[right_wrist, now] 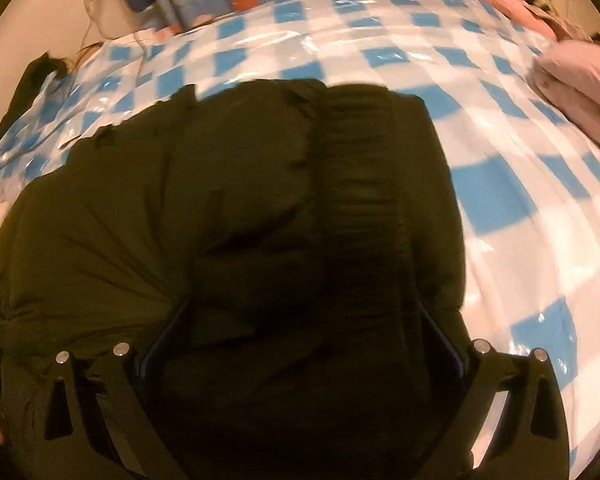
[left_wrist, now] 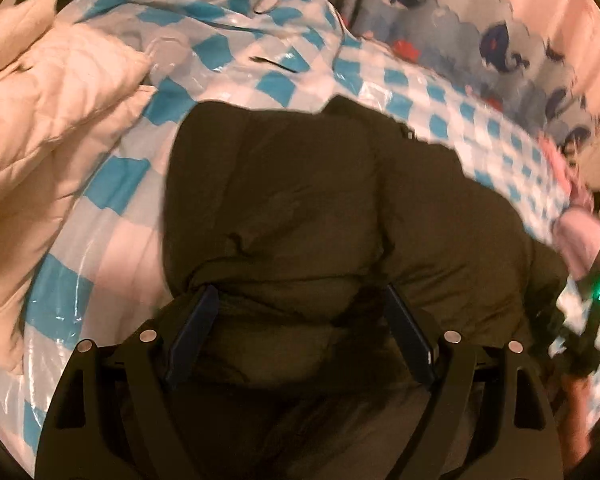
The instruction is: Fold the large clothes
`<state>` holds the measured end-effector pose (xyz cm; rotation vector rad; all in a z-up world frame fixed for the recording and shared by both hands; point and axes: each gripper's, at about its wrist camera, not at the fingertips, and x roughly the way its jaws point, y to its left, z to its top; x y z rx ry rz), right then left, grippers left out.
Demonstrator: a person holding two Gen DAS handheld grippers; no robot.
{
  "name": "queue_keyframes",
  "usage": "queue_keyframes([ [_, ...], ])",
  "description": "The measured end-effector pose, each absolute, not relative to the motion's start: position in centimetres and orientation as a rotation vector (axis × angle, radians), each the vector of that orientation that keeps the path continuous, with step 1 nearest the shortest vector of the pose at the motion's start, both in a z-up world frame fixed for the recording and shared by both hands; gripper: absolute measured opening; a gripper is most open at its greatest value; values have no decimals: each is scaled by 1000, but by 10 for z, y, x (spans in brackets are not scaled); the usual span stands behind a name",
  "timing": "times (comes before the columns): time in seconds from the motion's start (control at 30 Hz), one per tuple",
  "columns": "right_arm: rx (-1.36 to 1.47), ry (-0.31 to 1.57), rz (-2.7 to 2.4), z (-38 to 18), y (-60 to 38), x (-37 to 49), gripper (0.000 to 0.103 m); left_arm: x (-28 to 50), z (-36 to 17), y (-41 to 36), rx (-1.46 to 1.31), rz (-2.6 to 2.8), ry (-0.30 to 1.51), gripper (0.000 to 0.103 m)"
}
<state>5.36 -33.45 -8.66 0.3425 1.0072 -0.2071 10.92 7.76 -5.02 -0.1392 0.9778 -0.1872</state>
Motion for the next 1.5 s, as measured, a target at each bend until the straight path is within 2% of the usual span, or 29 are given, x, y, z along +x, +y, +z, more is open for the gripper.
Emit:
queue_keyframes([
  [0.13, 337, 995, -245, -70, -333, 46, 97, 98, -48, 67, -53, -153, 931, 80],
  [0.33, 304, 797, -286, -24, -313, -2, 97, 82, -36, 61, 19, -135, 855, 80],
  [0.6, 310, 948, -290, -82, -315, 7, 97, 72, -34, 55, 76, -134, 815, 80],
  [1.17, 308, 933, -284, -73, -316, -4, 97, 49, -15, 37, 194, -129, 693, 80],
  [1.37, 309, 867, -274, -41, -310, -29, 97, 46, -18, 34, 216, -136, 693, 80],
  [1.5, 322, 930, -248, -52, -307, -35, 97, 46, -23, 33, 224, -141, 705, 80],
])
